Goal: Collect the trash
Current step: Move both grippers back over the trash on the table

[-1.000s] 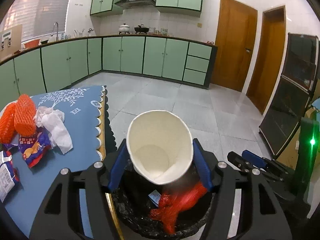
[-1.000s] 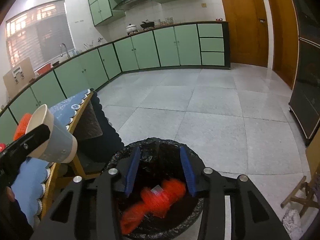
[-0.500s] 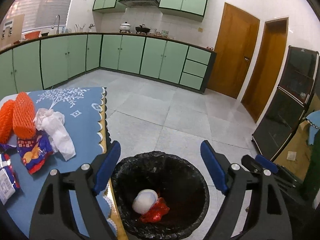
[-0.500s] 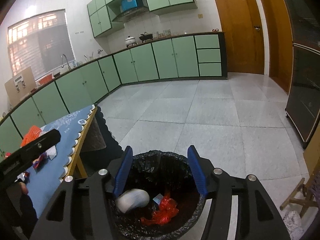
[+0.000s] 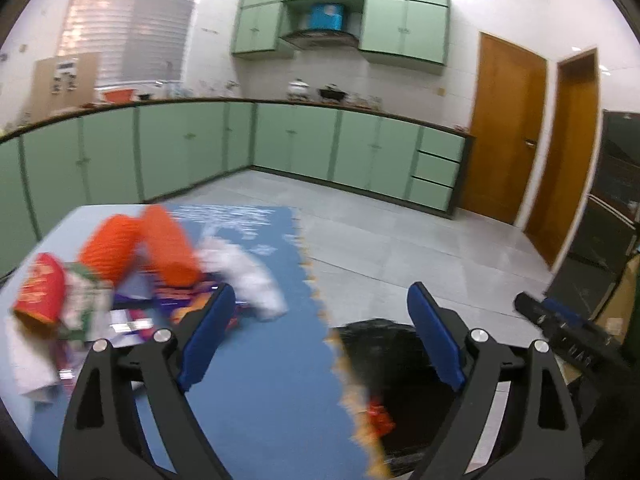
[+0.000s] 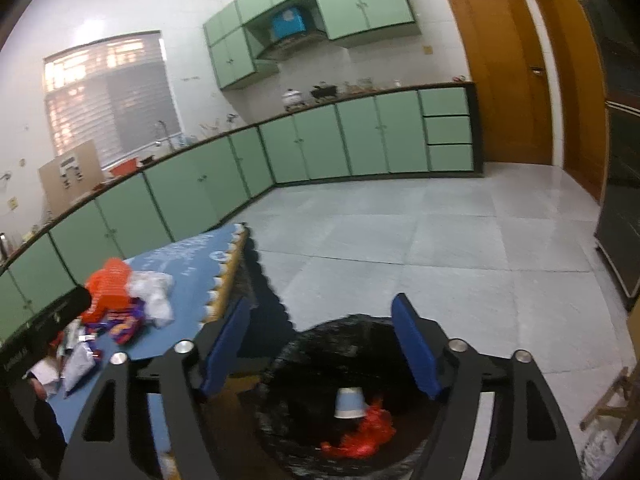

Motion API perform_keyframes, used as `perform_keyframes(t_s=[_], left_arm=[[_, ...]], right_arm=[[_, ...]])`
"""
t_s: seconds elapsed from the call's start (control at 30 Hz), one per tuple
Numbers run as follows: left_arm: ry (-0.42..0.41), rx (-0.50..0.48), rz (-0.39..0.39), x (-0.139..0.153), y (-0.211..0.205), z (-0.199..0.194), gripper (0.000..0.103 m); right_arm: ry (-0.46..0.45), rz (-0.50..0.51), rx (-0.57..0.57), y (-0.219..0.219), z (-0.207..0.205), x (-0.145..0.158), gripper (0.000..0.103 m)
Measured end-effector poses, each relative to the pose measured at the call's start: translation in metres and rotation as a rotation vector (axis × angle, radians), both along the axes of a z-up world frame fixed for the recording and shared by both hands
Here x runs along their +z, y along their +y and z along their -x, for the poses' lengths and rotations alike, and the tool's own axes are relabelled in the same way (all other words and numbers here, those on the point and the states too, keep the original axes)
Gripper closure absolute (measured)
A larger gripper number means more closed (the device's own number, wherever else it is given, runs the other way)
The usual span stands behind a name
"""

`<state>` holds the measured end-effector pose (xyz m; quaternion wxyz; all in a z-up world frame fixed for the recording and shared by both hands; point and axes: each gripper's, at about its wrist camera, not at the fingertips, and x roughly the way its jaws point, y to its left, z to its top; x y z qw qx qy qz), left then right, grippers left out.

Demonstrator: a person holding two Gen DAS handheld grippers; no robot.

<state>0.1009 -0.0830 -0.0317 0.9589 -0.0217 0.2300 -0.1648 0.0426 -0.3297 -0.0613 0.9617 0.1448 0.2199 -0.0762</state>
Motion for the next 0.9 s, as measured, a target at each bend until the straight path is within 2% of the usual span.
perform_keyframes(t_s=[0.07, 0.17, 0.33, 0.43, 0.53, 0.7, 0.9], left_arm=[[-0.007, 0.056, -0.032, 0.002, 0.028, 0.006, 0.017], [-0.010, 0.135, -0.071, 0.004, 0.069, 0.011, 0.016], [0.008, 0.297, -0.112, 0.001, 0.137, 0.014, 0.016], [0.035, 0.362, -0.107, -0.005, 0.164, 0.014, 0.016], [0.049, 0.389, -0.092, -0.008, 0.177, 0.018, 0.016], [0.010, 0.415, -0.151, -0.011, 0.181, 0.018, 0.016], [0.048, 0.445, -0.144, -0.023, 0.202, 0.013, 0.016]], right_arm=[[-0.011, -0.005, 0.040, 0.021, -0.004, 0.005, 0.018], [-0.016, -0.002, 0.098, 0.050, -0.013, 0.009, 0.013], [0.000, 0.003, 0.229, 0.109, -0.037, 0.006, 0.012], [0.023, 0.017, 0.298, 0.145, -0.052, 0.001, 0.012], [0.046, 0.034, 0.342, 0.174, -0.067, -0.005, 0.015], [0.109, 0.062, 0.386, 0.207, -0.095, -0.024, 0.026], [0.131, 0.065, 0.386, 0.224, -0.105, -0.029, 0.029]])
